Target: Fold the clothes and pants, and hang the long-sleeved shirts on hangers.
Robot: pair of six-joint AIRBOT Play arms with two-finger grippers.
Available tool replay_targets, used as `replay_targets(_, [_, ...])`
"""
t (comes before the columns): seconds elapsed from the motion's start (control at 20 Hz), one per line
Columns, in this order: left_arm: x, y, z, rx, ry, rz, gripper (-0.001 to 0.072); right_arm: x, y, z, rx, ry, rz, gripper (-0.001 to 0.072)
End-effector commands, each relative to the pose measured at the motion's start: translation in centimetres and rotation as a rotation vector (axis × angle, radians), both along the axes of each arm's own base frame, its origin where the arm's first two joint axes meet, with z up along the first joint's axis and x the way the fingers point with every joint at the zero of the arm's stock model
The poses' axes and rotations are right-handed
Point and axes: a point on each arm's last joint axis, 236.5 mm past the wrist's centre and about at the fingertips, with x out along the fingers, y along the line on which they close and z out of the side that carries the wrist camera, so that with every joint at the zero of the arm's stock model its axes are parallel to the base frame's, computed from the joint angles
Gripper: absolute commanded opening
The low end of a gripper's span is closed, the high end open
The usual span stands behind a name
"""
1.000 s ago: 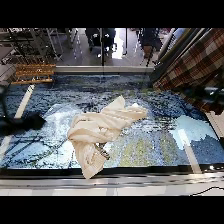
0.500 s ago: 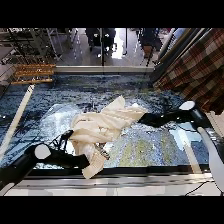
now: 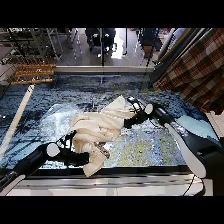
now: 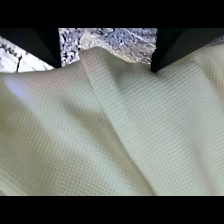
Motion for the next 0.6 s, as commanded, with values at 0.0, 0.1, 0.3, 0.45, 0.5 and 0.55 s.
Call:
replay_targets(0.0, [0.3,1.0,2.6,0.015,-0.007,-0.064,0.0022,0.2,1.0,-2.5,-0.099,0.056,0.079,0.0397])
replay_targets(0.1, [1.2,5.1,6.0,0.084,-0.026,-0.073,0.0022,1.8,0.9,-1.7,-0.099,0.002,0.042,0.0030])
replay_targets(0.3, [4.6,20.8,16.1,0.359,-0.238,0.052,0.0022,5.0,-8.8,10.1,-0.327,-0.166,-0.085,0.0028])
replay_targets(0.45, [5.7,29.8,25.8,0.431,-0.474,0.311,0.0022,-0.3,-14.8,25.8,-0.372,-0.316,-0.165,0.0028])
replay_targets(0.5, [5.8,31.0,29.1,0.425,-0.568,0.364,0.0022,-2.9,-15.1,30.5,-0.349,-0.390,-0.182,0.0028])
replay_targets(0.55, [5.8,31.3,31.7,0.408,-0.657,0.383,0.0022,-5.5,-15.1,34.8,-0.317,-0.477,-0.194,0.0028])
